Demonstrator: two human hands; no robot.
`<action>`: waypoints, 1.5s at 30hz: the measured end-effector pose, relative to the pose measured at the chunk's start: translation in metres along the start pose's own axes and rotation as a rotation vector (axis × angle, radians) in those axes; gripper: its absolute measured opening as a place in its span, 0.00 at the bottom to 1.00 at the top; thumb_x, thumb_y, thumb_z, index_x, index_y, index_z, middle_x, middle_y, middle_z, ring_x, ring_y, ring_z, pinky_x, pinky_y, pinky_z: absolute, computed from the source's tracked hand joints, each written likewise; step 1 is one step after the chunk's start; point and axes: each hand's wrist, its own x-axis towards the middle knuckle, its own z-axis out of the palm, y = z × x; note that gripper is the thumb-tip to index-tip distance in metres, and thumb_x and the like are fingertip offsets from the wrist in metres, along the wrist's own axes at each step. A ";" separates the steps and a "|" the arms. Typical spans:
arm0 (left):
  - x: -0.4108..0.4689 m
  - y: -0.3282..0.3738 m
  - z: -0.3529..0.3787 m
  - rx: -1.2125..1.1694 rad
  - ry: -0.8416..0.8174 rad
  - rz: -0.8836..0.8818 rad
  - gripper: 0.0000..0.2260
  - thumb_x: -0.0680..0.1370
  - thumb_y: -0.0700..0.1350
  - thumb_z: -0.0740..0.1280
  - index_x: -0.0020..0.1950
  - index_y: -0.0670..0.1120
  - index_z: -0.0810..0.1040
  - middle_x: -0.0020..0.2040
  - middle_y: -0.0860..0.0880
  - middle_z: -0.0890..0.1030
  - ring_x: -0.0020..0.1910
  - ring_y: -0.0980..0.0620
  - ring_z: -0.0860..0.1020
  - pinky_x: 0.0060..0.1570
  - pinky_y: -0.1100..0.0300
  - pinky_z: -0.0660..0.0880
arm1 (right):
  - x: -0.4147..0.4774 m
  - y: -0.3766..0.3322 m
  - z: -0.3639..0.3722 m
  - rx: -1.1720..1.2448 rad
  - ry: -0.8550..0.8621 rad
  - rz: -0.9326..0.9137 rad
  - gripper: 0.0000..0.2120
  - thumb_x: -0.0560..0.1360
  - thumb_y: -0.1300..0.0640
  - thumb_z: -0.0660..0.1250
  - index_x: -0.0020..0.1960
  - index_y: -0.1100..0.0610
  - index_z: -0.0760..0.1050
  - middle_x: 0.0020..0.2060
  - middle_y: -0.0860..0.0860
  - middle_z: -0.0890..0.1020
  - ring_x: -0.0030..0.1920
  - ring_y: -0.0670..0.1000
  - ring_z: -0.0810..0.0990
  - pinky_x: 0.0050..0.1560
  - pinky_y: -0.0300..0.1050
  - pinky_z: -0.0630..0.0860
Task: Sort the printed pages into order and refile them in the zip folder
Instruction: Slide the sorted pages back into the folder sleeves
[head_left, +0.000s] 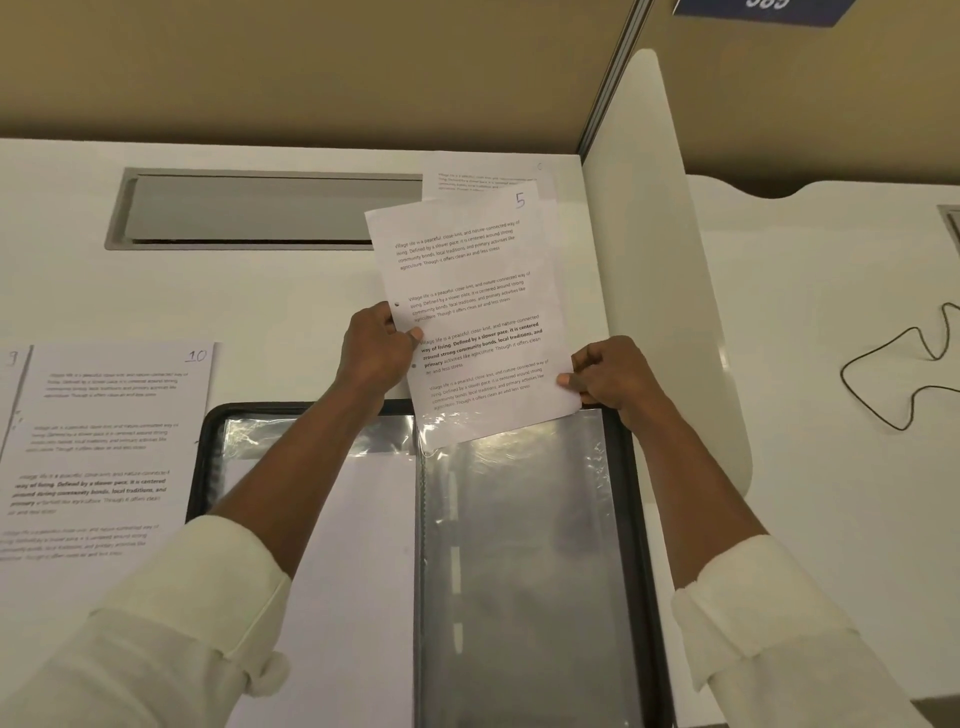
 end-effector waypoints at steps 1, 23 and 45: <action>0.000 0.001 0.000 -0.003 0.000 0.000 0.12 0.82 0.37 0.70 0.64 0.46 0.82 0.54 0.52 0.86 0.52 0.53 0.85 0.44 0.61 0.80 | 0.000 0.000 0.000 -0.009 0.004 -0.002 0.09 0.70 0.63 0.82 0.42 0.59 0.82 0.41 0.58 0.86 0.42 0.59 0.87 0.49 0.58 0.87; 0.001 0.002 0.004 0.038 0.012 0.027 0.11 0.82 0.38 0.70 0.64 0.46 0.82 0.55 0.53 0.86 0.53 0.53 0.85 0.51 0.56 0.82 | 0.000 -0.005 0.000 -0.072 -0.027 -0.026 0.15 0.67 0.68 0.83 0.44 0.55 0.81 0.44 0.58 0.86 0.43 0.61 0.88 0.48 0.59 0.87; -0.003 0.000 0.010 -0.004 -0.074 0.010 0.11 0.82 0.37 0.71 0.63 0.46 0.83 0.54 0.51 0.87 0.53 0.52 0.86 0.56 0.52 0.83 | -0.001 -0.012 -0.006 0.104 -0.054 -0.021 0.19 0.65 0.60 0.86 0.49 0.59 0.80 0.47 0.57 0.87 0.46 0.57 0.88 0.47 0.54 0.86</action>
